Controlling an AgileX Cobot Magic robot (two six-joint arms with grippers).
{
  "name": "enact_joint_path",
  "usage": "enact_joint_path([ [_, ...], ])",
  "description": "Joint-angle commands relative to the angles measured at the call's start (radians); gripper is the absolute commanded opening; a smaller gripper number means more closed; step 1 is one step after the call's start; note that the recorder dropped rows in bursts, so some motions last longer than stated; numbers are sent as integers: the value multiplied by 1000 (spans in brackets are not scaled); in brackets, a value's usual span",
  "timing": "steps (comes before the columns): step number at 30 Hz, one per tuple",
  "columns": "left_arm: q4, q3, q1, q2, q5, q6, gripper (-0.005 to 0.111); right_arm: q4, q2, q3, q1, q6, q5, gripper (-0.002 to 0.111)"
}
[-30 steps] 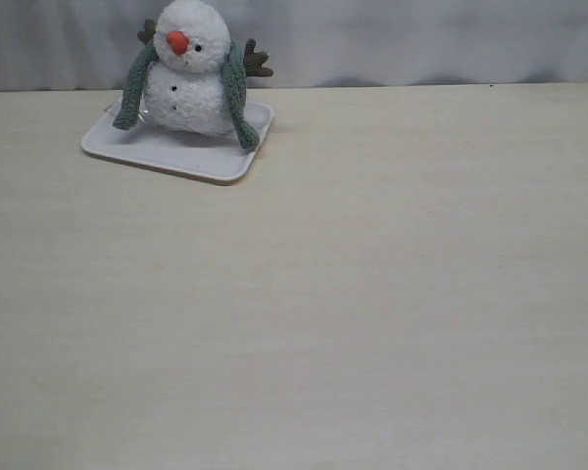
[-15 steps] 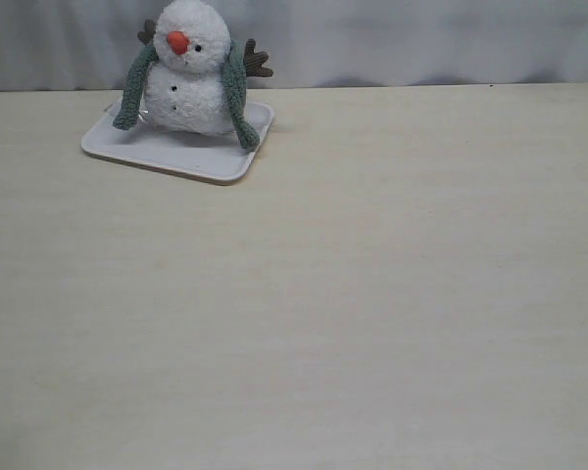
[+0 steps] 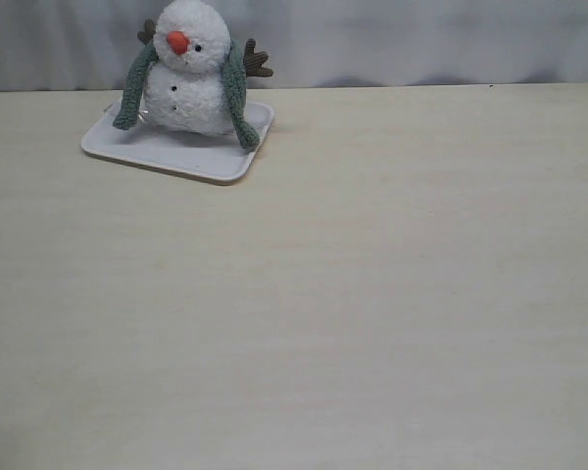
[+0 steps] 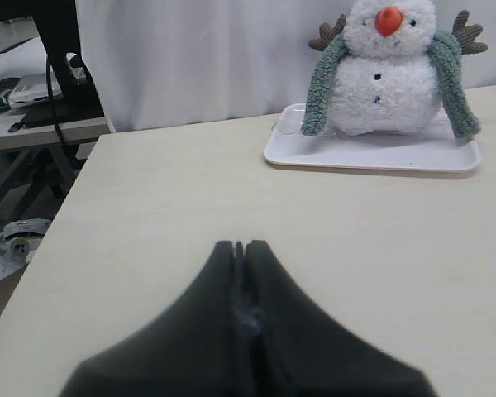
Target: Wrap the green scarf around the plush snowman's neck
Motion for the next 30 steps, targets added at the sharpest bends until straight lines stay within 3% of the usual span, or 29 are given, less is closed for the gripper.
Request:
enact_joint_path([
  [1, 1, 3, 4, -3, 0, 3, 0, 2, -4, 2, 1, 4, 3, 4],
  [13, 1, 3, 4, -3, -7, 3, 0, 2, -4, 4, 1, 4, 4, 4],
  [16, 1, 3, 4, -3, -7, 3, 0, -43, -27, 14, -24, -99, -14, 4],
  [24, 1, 3, 4, -3, -7, 3, 0, -67, -76, 189, -303, -200, -420, 4],
  [27, 1, 3, 4, -3, -7, 3, 0, -67, -76, 250, -486, -86, -435, 4],
  [30, 1, 3, 4, -3, -7, 3, 0, -67, -76, 317, -585, 22, -429, 4],
])
